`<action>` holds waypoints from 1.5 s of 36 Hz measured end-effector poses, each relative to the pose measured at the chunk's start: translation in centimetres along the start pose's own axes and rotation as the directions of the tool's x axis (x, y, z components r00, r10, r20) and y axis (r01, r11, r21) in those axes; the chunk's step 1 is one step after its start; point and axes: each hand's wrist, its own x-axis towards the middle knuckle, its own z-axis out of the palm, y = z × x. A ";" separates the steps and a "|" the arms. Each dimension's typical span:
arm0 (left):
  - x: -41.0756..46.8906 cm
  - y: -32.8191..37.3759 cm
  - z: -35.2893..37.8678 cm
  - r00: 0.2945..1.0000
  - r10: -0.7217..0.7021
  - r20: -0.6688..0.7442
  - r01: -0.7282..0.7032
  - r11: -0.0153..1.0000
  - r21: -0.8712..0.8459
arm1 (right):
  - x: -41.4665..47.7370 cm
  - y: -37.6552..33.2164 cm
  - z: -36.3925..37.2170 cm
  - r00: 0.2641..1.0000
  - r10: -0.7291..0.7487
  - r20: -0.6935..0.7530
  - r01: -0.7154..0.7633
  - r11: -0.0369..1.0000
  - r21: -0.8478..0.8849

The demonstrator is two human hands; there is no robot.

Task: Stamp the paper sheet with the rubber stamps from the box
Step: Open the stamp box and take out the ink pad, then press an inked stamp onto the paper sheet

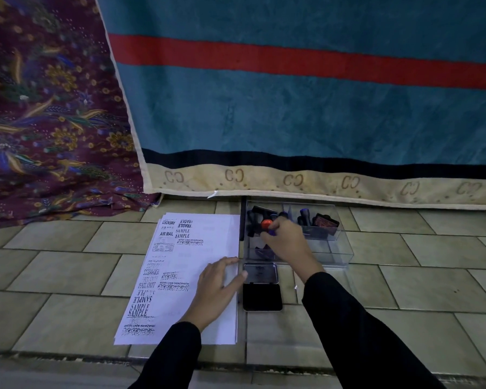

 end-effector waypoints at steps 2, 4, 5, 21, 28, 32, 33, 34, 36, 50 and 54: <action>0.2 -0.2 0.0 1.000 -0.023 -0.010 0.022 0.998 -0.067 | -0.4 0.0 -0.8 0.997 -0.057 -0.047 0.061 0.995 0.081; 0.3 -0.1 0.0 0.999 -0.038 -0.001 0.037 0.989 -0.144 | -1.2 0.1 -1.7 0.984 -0.140 -0.110 0.151 0.984 0.095; 0.3 -0.1 -0.1 0.999 -0.036 0.009 0.037 0.986 -0.162 | -1.9 0.2 -2.2 0.972 -0.189 -0.137 0.203 0.974 0.103; -0.2 -0.2 -1.7 0.992 0.038 -0.123 -0.065 0.973 -0.224 | -10.5 4.0 0.0 0.874 -0.482 0.056 0.482 0.876 0.003; -0.9 -0.2 -4.5 0.963 0.091 -0.254 -0.143 0.970 -0.197 | -11.0 3.6 0.6 0.845 -0.530 0.066 0.533 0.846 -0.017; -1.3 -1.8 -8.1 0.924 0.115 -0.365 -0.168 0.979 -0.117 | -11.2 3.7 0.7 0.830 -0.553 0.075 0.556 0.830 -0.040; -1.4 -2.4 -9.1 0.914 0.122 -0.386 -0.167 0.982 -0.085 | -11.2 3.7 0.8 0.827 -0.558 0.072 0.562 0.826 -0.044; -1.6 -3.2 -10.2 0.908 0.130 -0.399 -0.160 0.986 -0.044 | -11.2 3.7 0.9 0.826 -0.560 0.066 0.563 0.825 -0.045; -1.7 -5.3 -12.1 0.899 0.151 -0.410 -0.134 0.988 0.071 | -11.3 3.7 1.0 0.831 -0.554 0.047 0.556 0.830 -0.045; -3.0 -11.5 -13.5 0.956 0.075 -0.284 0.077 0.869 0.490 | -12.0 0.7 2.4 0.835 -0.550 -0.020 0.550 0.833 0.058; -3.1 -11.3 -13.4 0.950 0.083 -0.302 0.080 0.868 0.490 | -13.3 -3.0 5.2 0.786 -0.609 0.107 0.583 0.787 0.200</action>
